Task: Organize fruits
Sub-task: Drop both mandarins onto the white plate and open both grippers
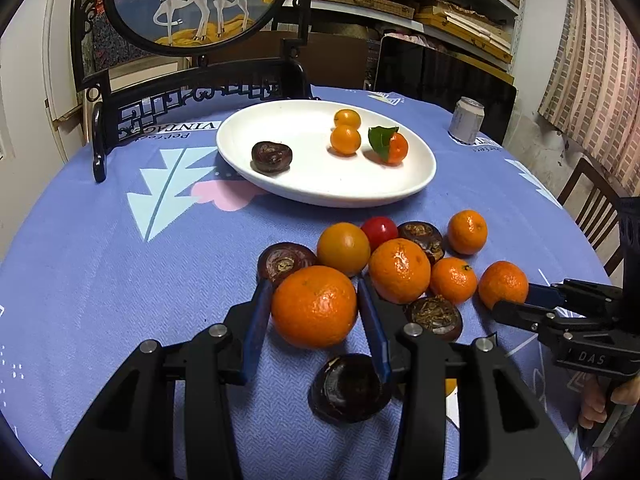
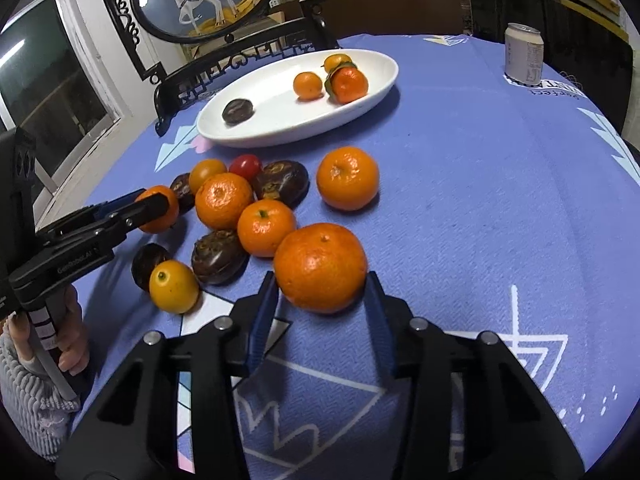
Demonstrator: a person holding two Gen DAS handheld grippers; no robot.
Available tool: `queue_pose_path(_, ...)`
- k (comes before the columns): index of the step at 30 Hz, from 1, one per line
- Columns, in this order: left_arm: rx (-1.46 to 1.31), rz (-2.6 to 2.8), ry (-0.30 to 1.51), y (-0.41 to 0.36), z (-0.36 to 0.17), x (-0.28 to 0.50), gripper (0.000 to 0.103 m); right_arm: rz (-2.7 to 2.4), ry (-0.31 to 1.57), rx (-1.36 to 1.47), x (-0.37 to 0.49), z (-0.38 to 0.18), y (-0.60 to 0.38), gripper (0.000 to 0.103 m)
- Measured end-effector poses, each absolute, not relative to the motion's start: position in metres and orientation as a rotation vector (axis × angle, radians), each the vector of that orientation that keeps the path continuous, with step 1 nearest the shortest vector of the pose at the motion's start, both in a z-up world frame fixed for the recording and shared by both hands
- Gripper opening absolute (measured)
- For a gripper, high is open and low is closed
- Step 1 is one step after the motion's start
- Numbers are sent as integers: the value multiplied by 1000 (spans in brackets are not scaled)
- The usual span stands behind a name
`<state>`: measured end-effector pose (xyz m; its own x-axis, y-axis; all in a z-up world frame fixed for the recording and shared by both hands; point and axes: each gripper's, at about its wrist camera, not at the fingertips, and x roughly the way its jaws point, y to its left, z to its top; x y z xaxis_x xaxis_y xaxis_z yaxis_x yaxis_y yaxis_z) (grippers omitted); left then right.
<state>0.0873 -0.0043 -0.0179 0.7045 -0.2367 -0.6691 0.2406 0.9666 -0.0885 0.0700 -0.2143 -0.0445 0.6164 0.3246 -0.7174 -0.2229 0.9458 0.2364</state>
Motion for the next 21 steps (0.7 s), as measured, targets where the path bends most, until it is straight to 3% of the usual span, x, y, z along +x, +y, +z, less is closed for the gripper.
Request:
queue_pose_path(9, -66, -232, 702, 9, 9, 111, 44, 327, 741, 186, 83, -5, -226, 44)
queue_pose_path(21, -43, -178, 730, -23, 10, 196, 44, 291, 728, 119, 195, 7, -179, 45)
